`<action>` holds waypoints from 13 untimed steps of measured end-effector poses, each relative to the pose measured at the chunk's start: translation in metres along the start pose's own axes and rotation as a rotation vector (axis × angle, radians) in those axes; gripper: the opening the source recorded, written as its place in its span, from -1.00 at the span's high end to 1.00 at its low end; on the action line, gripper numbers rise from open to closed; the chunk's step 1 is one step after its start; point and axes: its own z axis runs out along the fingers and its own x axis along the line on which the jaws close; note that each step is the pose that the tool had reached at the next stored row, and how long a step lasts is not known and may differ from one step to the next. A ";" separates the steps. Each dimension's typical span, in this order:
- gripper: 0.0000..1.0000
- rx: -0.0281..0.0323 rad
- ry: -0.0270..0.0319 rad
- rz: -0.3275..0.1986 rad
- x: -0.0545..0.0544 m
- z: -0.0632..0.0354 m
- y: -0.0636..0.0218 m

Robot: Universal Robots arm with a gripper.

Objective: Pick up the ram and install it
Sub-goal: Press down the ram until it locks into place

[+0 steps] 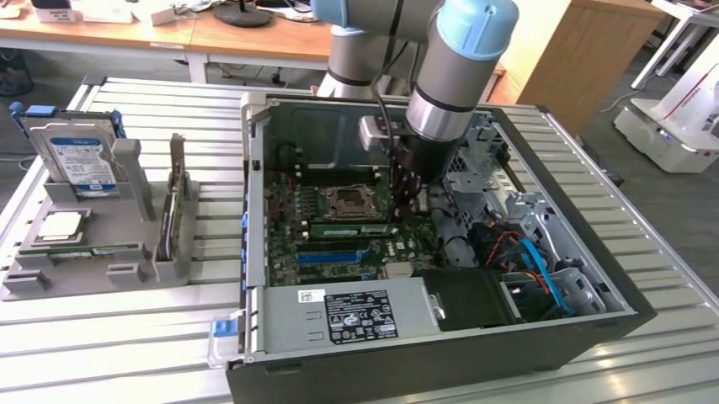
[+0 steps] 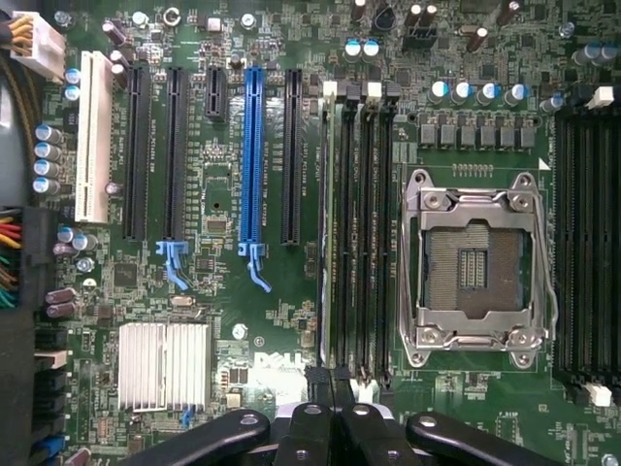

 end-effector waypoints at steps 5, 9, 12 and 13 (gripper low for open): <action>0.79 -0.0003 0.0000 0.000 0.000 -0.0049 0.0002; 0.79 -0.0003 -0.0002 0.000 0.000 -0.0075 0.0003; 0.79 -0.0003 -0.0002 0.000 0.000 -0.0075 0.0003; 0.79 -0.0004 -0.0001 0.000 0.000 -0.0076 0.0003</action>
